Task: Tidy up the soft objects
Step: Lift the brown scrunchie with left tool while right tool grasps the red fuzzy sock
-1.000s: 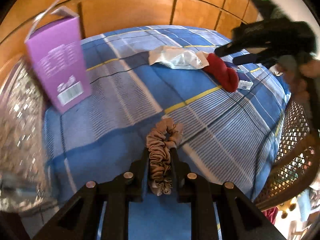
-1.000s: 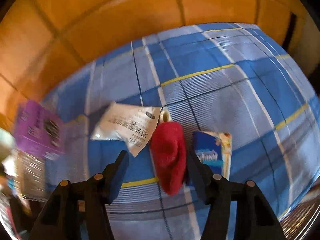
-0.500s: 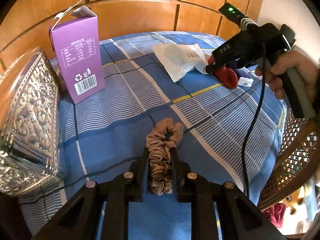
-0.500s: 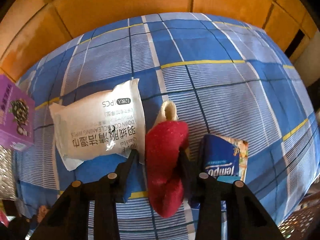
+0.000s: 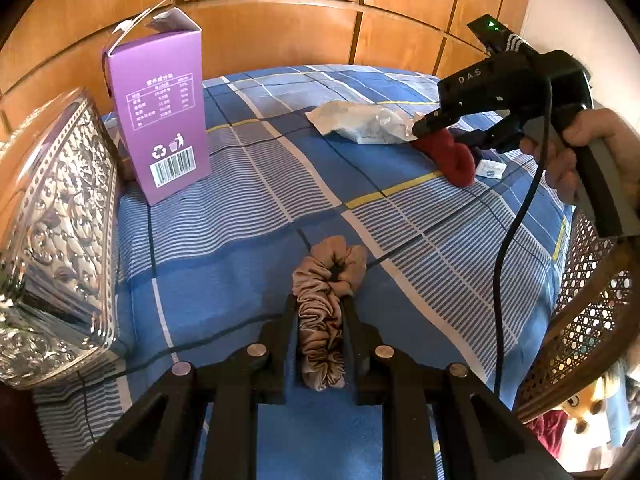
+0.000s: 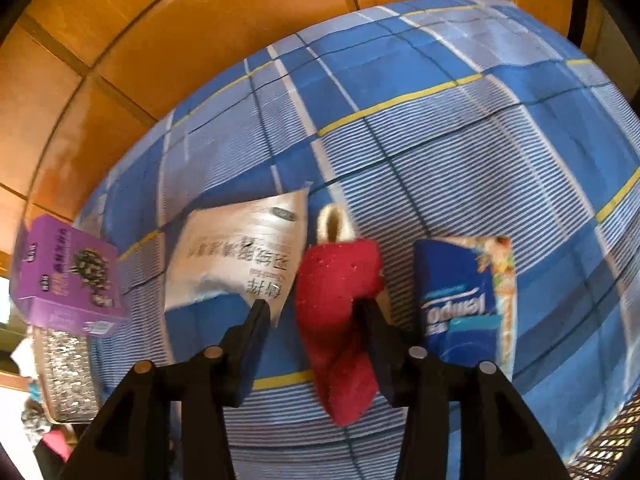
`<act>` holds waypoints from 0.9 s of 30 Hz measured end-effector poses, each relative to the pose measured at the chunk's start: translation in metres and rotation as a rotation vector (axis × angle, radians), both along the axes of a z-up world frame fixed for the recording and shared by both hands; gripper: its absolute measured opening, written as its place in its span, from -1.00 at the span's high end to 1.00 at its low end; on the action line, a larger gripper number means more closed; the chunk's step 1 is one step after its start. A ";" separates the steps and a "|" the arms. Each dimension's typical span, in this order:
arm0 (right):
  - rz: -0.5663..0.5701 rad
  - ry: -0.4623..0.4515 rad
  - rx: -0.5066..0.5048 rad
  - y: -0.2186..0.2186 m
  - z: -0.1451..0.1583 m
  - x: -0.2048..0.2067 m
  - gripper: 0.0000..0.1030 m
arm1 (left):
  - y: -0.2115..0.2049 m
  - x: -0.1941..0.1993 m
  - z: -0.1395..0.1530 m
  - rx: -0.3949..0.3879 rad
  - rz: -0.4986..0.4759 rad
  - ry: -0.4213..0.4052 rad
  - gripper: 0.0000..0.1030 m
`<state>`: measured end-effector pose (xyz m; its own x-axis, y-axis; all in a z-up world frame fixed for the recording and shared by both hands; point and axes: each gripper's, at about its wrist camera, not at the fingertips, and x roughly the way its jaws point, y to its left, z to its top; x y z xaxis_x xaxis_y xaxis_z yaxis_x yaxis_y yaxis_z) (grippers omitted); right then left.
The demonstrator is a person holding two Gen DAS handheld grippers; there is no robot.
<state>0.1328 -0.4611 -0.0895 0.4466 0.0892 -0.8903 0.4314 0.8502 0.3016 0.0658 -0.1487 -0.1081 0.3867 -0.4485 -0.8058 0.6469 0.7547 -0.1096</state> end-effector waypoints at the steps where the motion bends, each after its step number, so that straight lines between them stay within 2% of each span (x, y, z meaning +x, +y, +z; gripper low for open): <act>1: 0.015 0.014 -0.017 0.003 -0.001 0.002 0.05 | 0.000 0.000 0.000 0.000 0.001 0.001 0.63; 4: 0.065 0.028 -0.052 0.015 -0.001 0.005 -0.03 | 0.000 0.000 0.000 -0.002 0.001 0.003 0.63; 6: 0.100 0.016 -0.027 0.020 -0.001 0.006 -0.24 | 0.000 -0.001 0.000 -0.001 0.001 0.002 0.63; 10: 0.129 0.030 -0.046 0.026 -0.003 0.009 -0.30 | 0.000 -0.001 0.001 -0.001 0.000 0.004 0.63; 14: 0.147 0.062 -0.130 0.033 -0.005 0.010 -0.08 | 0.000 0.000 0.001 -0.002 0.001 0.013 0.63; 16: 0.136 0.090 -0.205 0.035 -0.006 0.010 0.29 | -0.001 0.002 0.002 0.003 0.003 0.025 0.63; 17: 0.126 0.108 -0.240 0.034 -0.007 0.010 0.62 | -0.002 0.004 0.003 0.007 0.005 0.032 0.64; 20: 0.132 0.114 -0.244 0.035 -0.007 0.010 0.63 | -0.009 0.008 0.008 0.005 -0.004 0.059 0.67; 23: 0.128 0.118 -0.235 0.033 -0.006 0.007 0.61 | -0.023 0.011 0.024 0.001 -0.034 0.024 0.67; 27: 0.110 0.106 -0.191 0.029 -0.010 0.014 0.59 | -0.052 0.035 0.064 -0.049 -0.039 -0.007 0.67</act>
